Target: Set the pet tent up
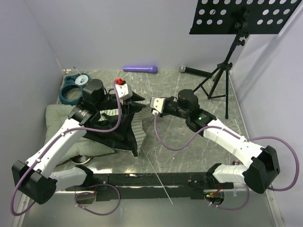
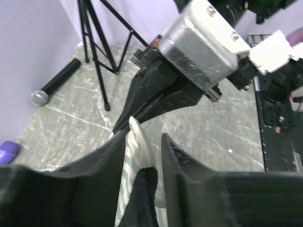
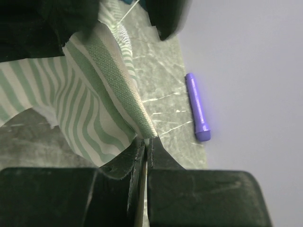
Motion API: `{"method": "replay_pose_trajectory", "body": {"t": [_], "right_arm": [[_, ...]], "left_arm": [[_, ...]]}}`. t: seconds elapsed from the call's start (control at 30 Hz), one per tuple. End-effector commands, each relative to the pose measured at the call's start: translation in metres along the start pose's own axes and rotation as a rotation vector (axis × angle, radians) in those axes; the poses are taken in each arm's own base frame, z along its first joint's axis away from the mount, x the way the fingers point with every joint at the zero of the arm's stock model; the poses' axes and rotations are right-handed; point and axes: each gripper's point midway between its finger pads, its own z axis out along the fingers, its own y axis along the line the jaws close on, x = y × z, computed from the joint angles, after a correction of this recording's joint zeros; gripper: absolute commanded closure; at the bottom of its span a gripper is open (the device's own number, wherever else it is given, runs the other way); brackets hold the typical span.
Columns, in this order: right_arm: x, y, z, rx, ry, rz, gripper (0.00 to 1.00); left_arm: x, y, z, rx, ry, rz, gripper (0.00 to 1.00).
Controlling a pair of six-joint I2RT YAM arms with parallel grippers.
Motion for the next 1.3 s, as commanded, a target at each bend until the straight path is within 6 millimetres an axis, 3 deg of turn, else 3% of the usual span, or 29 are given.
{"method": "replay_pose_trajectory", "body": {"t": [0.0, 0.13, 0.27, 0.57, 0.6, 0.63, 0.73, 0.8, 0.83, 1.0, 1.27], "right_arm": [[0.027, 0.051, -0.005, -0.184, 0.105, 0.117, 1.0], [0.022, 0.053, -0.006, -0.197, 0.093, 0.139, 1.0], [0.018, 0.052, -0.006, -0.207, 0.082, 0.152, 1.0], [0.007, 0.06, -0.008, -0.264, 0.051, 0.175, 0.96], [0.007, 0.062, -0.009, -0.276, 0.053, 0.178, 0.91], [0.007, 0.065, -0.01, -0.291, 0.055, 0.197, 0.76], [0.006, 0.067, -0.013, -0.311, 0.067, 0.233, 0.47], [0.006, 0.064, -0.017, -0.301, 0.058, 0.251, 0.32], [0.006, 0.062, -0.019, -0.292, 0.052, 0.256, 0.29], [0.007, 0.055, -0.029, -0.289, 0.011, 0.297, 0.31], [-0.019, 0.061, -0.043, -0.361, -0.095, 0.346, 0.52]], "left_arm": [[-0.01, -0.008, -0.002, 0.071, -0.01, 0.064, 0.52], [-0.003, -0.011, -0.001, 0.091, 0.013, 0.053, 0.44], [0.012, -0.006, 0.003, 0.072, 0.054, 0.034, 0.46], [0.011, -0.004, -0.002, 0.057, 0.071, 0.076, 0.94], [0.009, -0.004, -0.004, 0.051, 0.067, 0.082, 0.97], [0.007, -0.004, -0.005, 0.048, 0.062, 0.091, 0.99], [0.001, -0.007, -0.011, 0.051, 0.043, 0.12, 0.99], [0.001, -0.009, -0.015, 0.054, 0.042, 0.124, 0.99], [-0.002, -0.01, -0.017, 0.063, 0.037, 0.13, 0.99], [-0.006, -0.009, -0.022, 0.057, 0.034, 0.131, 0.99], [-0.007, 0.003, -0.022, 0.015, 0.032, 0.111, 0.99]]}}
